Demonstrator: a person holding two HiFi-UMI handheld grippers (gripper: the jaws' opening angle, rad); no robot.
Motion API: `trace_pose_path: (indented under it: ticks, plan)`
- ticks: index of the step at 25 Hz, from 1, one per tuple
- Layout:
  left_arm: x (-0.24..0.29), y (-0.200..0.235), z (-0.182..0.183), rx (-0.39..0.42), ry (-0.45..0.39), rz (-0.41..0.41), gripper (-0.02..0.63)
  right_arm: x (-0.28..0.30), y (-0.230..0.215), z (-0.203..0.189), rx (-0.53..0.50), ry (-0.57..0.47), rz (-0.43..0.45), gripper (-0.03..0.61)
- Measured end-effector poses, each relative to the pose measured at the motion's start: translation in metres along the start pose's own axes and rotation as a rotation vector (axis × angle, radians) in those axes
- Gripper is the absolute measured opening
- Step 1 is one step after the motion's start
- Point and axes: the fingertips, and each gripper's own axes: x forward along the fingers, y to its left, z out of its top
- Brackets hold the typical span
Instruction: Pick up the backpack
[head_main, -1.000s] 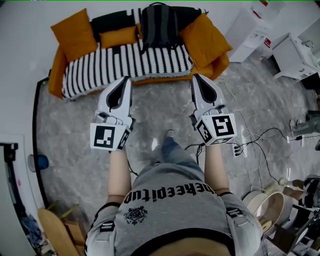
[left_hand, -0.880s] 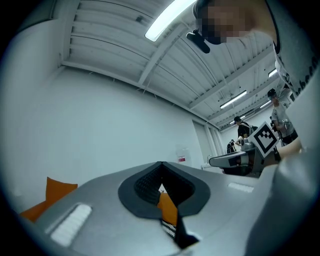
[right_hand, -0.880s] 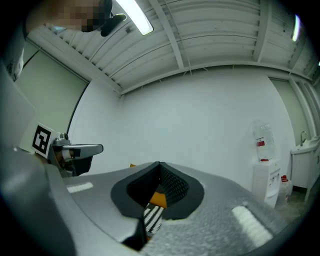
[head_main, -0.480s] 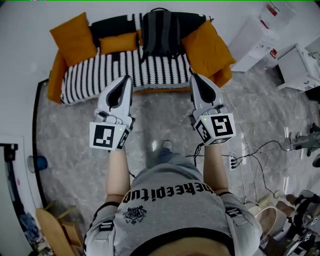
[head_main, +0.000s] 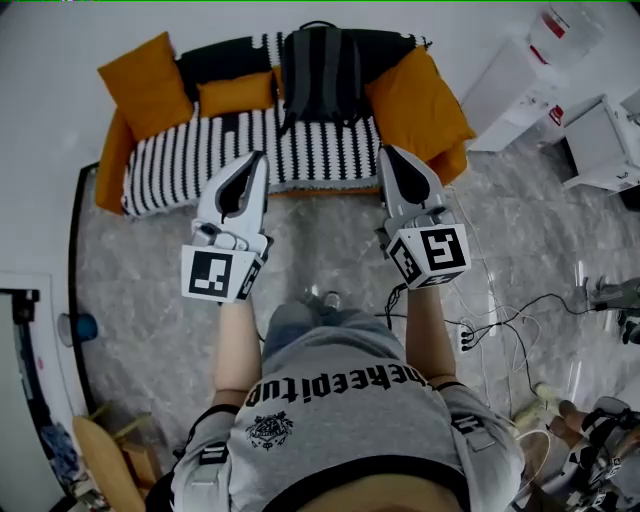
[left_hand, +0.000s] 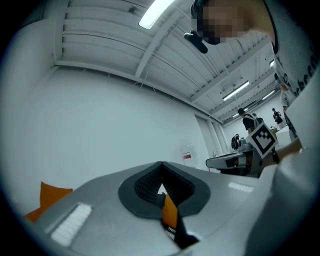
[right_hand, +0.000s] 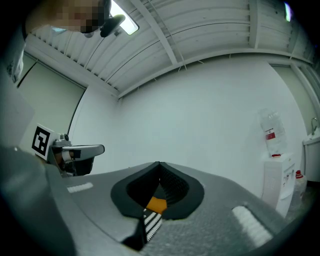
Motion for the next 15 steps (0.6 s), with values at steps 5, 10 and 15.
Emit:
trace_pose_path:
  ticks: [5,10,15]
  plan:
    - [0.013,0.003,-0.002,0.004,0.000,0.006,0.014,0.010,-0.012,-0.002,0.012,-0.005,0.002,0.003]
    - [0.029,0.011,-0.007,-0.003,-0.007,-0.008,0.014,0.022,-0.019,-0.004,0.009,-0.007,-0.007,0.003]
    - [0.052,0.018,-0.010,-0.002,-0.019,-0.030,0.014,0.035,-0.033,-0.005,0.005,-0.007,-0.030,0.003]
